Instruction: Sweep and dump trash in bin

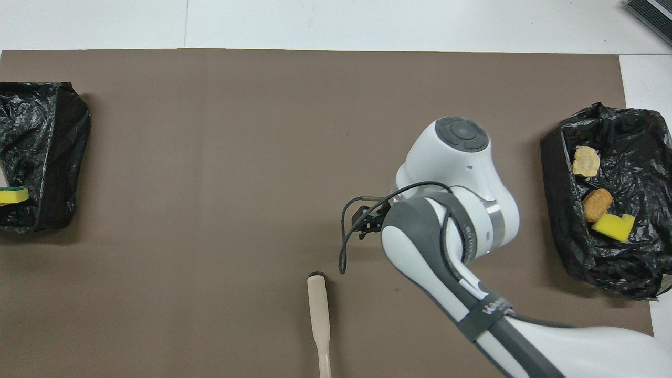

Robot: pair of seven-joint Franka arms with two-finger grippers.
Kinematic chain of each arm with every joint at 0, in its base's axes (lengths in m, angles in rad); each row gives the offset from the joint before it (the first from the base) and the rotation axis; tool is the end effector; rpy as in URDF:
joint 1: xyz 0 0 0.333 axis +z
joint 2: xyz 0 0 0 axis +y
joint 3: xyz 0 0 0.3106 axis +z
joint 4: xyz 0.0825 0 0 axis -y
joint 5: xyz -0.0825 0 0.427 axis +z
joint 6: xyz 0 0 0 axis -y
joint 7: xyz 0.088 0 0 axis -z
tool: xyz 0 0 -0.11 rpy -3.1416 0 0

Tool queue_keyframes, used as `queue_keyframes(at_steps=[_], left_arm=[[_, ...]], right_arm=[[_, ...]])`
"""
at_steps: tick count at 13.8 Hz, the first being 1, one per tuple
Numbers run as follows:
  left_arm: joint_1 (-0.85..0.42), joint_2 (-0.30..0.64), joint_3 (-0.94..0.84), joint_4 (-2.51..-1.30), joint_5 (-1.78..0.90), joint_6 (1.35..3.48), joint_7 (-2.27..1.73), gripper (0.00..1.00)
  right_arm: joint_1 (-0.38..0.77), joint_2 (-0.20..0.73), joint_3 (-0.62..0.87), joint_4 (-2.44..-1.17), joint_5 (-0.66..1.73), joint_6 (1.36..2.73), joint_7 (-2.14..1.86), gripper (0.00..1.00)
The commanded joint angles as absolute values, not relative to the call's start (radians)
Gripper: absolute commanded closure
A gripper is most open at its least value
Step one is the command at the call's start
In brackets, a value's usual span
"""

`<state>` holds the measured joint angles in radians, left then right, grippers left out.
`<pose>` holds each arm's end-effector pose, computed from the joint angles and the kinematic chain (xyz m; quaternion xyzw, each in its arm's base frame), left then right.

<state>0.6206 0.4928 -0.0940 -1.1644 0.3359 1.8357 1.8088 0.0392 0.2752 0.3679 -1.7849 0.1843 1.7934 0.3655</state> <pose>0.6329 0.4193 0.5249 -0.7769 0.6067 0.0970 0.1377 0.5818 0.2562 0.3662 -0.9829 0.0110 0.1662 0.0788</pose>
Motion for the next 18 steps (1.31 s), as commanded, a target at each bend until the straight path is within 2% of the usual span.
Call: queue_keyframes(at_steps=[1,3,8,12,15,18], left_arm=[[0.620,0.532,-0.100,-1.095,0.400,1.876,1.888,1.00],[0.598,0.526,-0.106,-1.103,0.501,1.897,1.882,1.00],[0.528,0.505,-0.103,-1.123,0.724,1.884,1.790,1.00],[0.477,0.466,-0.095,-1.129,0.788,1.783,1.766,1.00],[0.416,0.427,-0.094,-1.129,0.862,1.723,1.714,1.00],[0.429,0.416,-0.098,-1.127,0.874,1.746,1.698,1.00]], right_arm=[[-0.047,0.293,0.385,-1.721,0.073,1.752,0.221,0.00],[-0.110,0.284,0.382,-1.697,-0.001,1.746,0.106,0.00],[-0.225,0.273,0.380,-1.570,-0.146,1.591,-0.122,0.00],[-0.317,0.206,0.380,-1.560,-0.156,1.582,-0.164,0.00],[-0.345,0.161,0.376,-1.560,-0.150,1.588,-0.160,0.00],[-0.257,0.115,0.248,-1.557,-0.141,1.583,-0.164,0.00]])
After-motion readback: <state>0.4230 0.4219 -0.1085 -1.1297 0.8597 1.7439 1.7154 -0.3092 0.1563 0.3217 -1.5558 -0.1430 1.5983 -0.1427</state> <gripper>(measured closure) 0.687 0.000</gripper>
